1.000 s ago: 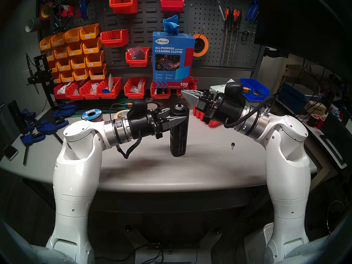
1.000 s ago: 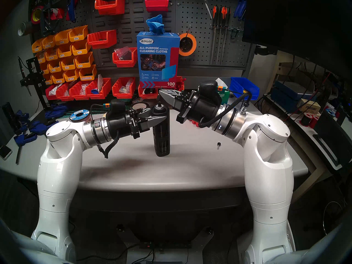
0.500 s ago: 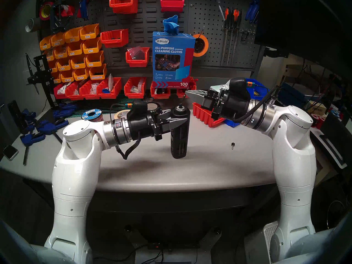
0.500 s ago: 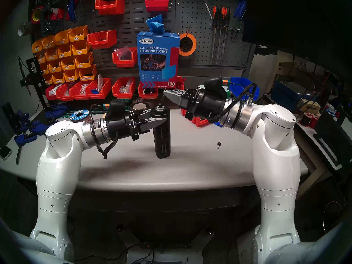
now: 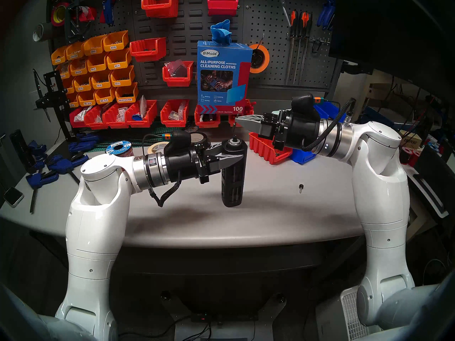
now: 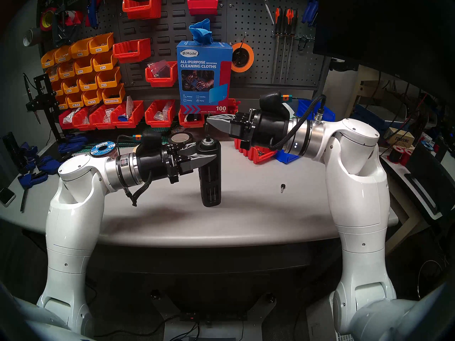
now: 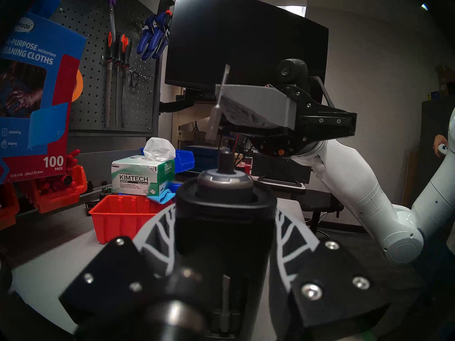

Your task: Pick a screwdriver bit and insert it into the screwdriver

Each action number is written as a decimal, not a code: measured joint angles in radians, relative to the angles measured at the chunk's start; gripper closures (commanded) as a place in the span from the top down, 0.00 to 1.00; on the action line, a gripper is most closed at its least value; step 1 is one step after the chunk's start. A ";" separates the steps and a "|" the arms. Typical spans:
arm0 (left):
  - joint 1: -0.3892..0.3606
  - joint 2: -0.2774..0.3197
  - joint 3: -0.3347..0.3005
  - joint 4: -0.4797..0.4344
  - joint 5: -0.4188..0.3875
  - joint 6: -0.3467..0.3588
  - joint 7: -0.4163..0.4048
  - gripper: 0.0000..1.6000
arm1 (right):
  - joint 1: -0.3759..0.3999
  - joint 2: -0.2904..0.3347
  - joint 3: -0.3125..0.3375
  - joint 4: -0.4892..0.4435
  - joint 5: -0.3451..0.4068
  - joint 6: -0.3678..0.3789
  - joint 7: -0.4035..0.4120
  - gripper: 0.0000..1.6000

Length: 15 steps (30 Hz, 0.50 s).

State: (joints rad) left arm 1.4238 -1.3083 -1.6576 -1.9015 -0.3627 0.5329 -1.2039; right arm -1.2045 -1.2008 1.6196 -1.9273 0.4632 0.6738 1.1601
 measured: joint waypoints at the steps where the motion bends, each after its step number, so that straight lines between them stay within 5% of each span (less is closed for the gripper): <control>1: 0.000 0.001 0.000 0.001 0.000 0.000 0.000 0.00 | 0.006 0.003 -0.002 0.002 0.000 0.000 0.000 0.00; 15: -0.004 0.006 0.004 0.010 -0.007 0.000 -0.003 0.00 | 0.081 0.067 -0.041 0.022 0.021 0.005 -0.002 0.00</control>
State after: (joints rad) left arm 1.4200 -1.3026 -1.6535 -1.8920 -0.3694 0.5330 -1.2070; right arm -1.1232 -1.1336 1.5788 -1.9050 0.4842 0.6786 1.1580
